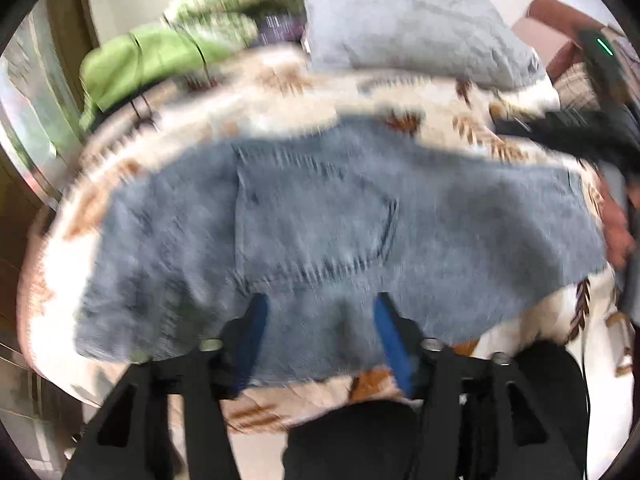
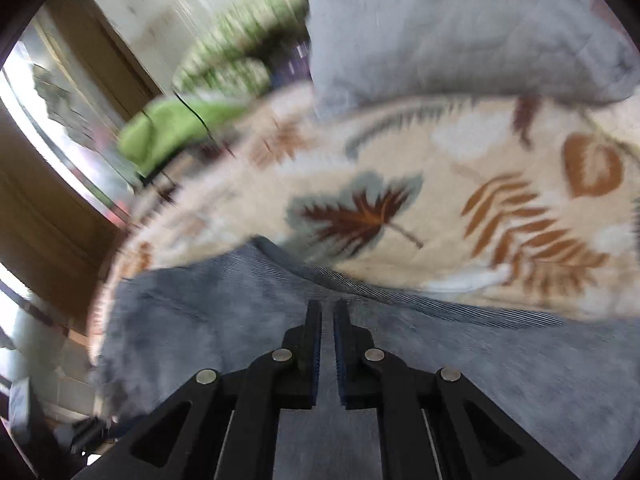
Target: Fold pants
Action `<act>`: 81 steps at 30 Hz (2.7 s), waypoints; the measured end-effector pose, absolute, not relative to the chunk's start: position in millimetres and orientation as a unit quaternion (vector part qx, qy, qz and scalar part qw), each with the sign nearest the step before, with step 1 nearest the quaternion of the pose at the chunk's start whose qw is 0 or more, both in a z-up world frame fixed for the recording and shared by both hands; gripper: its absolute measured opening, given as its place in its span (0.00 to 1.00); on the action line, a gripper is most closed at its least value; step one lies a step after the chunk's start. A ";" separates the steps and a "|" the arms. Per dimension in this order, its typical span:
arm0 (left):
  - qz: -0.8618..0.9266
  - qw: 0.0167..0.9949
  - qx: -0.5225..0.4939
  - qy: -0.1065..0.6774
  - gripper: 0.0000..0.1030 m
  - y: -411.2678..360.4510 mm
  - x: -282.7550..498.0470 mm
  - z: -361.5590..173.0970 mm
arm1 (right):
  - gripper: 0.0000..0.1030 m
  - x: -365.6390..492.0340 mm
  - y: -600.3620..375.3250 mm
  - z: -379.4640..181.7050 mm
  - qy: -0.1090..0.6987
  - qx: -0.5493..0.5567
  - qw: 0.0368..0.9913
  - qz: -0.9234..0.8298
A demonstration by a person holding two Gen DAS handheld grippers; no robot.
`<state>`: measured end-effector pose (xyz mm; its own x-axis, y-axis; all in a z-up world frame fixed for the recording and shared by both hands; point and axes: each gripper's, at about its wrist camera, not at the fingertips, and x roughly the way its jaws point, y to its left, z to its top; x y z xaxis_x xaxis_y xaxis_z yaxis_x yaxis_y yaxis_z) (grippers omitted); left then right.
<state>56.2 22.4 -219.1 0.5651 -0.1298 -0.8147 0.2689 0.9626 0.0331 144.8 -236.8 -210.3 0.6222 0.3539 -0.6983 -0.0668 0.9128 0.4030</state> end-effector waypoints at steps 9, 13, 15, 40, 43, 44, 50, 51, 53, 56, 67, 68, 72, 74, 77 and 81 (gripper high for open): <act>-0.058 0.934 0.109 0.336 0.81 4.4 34.8 -142.6 | 0.08 -1.3 -308.5 -165.9 0.360 0.180 0.914 0.052; -0.057 0.942 0.140 0.301 0.83 -15.8 19.4 -116.7 | 0.08 -38.6 -313.5 -156.7 0.337 0.182 0.923 0.044; -0.057 0.944 0.160 0.284 0.85 -28.9 10.8 -104.3 | 0.08 -51.4 -311.5 -151.8 0.328 0.165 0.930 0.030; -0.096 0.940 0.182 0.271 0.93 -109.1 -4.1 -83.9 | 0.08 -83.9 -341.2 -162.1 0.324 0.144 0.935 -0.030; -0.094 0.938 0.182 0.278 0.93 -109.7 -0.4 -87.6 | 0.08 -82.0 -342.6 -165.3 0.327 0.145 0.933 -0.032; -0.094 0.938 0.180 0.281 0.93 -109.3 1.0 -88.9 | 0.08 -81.3 -342.5 -165.9 0.329 0.146 0.933 -0.032; -0.081 0.937 0.172 0.292 0.93 -100.3 6.5 -94.0 | 0.08 -77.3 -336.2 -165.2 0.331 0.140 0.933 -0.028; -0.079 0.938 0.169 0.293 0.93 -97.7 7.7 -95.0 | 0.08 -76.5 -334.2 -164.6 0.331 0.138 0.933 -0.028; -0.076 0.938 0.163 0.295 0.93 -92.4 9.7 -96.0 | 0.08 -74.0 -329.3 -162.9 0.331 0.133 0.934 -0.029; -0.072 0.940 0.149 0.299 0.93 -82.6 12.5 -97.0 | 0.08 -70.2 -321.7 -160.0 0.330 0.128 0.935 -0.029; -0.067 0.943 0.111 0.307 0.93 -53.9 16.2 -104.1 | 0.08 -59.9 -297.7 -156.1 0.329 0.123 0.936 -0.029; -0.067 0.942 0.107 0.309 0.93 -51.6 16.9 -105.2 | 0.08 -58.6 -294.3 -156.3 0.331 0.121 0.935 -0.026; -0.062 0.942 0.099 0.316 0.93 -42.7 19.3 -109.8 | 0.08 -55.7 -281.8 -155.5 0.334 0.107 0.936 -0.020; -0.058 0.942 0.097 0.316 0.93 -39.7 19.3 -111.1 | 0.08 -54.3 -276.8 -155.6 0.335 0.103 0.936 -0.016; -0.054 0.943 0.094 0.316 0.93 -34.3 19.4 -112.4 | 0.08 -52.5 -271.2 -156.5 0.338 0.098 0.936 -0.013; -0.052 0.942 0.090 0.319 0.93 -30.9 19.3 -114.7 | 0.08 -51.1 -265.6 -157.6 0.340 0.095 0.935 -0.011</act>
<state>19.3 -30.9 -114.7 0.7908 -0.0402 -0.6108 0.1556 0.9783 0.1371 -51.1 -265.6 -157.6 0.7679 0.0430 -0.6391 0.0858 0.9818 0.1692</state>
